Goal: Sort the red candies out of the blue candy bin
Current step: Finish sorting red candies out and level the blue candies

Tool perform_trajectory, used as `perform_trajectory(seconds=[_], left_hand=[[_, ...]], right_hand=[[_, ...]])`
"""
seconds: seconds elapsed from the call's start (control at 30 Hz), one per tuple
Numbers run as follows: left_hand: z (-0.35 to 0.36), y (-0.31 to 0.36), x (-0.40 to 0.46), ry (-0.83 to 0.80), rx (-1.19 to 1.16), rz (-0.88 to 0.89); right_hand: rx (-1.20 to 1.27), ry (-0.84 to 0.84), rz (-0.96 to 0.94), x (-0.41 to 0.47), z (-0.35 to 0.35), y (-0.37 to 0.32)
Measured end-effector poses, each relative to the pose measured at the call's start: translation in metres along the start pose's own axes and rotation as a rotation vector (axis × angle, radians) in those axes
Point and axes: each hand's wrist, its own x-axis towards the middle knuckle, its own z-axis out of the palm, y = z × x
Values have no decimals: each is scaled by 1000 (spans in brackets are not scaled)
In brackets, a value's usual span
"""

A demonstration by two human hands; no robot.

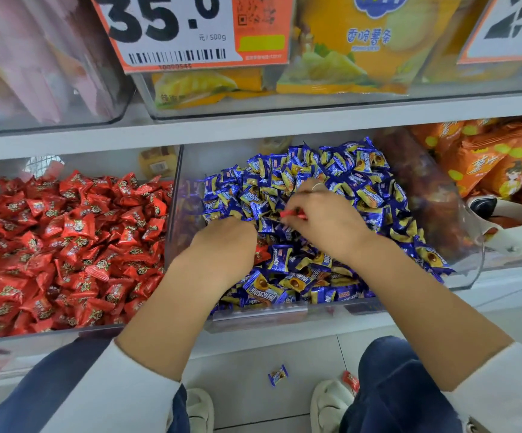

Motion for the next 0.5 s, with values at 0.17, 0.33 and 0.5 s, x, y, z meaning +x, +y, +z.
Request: perform_trajectory(seconds=[0.17, 0.33, 0.5], left_hand=[[-4, 9, 4, -73, -141, 82], [8, 10, 13, -133, -148, 37], [12, 7, 12, -114, -62, 17]], right_hand=[[133, 116, 43, -10, -21, 11], [18, 74, 60, -22, -20, 21], [-25, 114, 109, -25, -20, 31]])
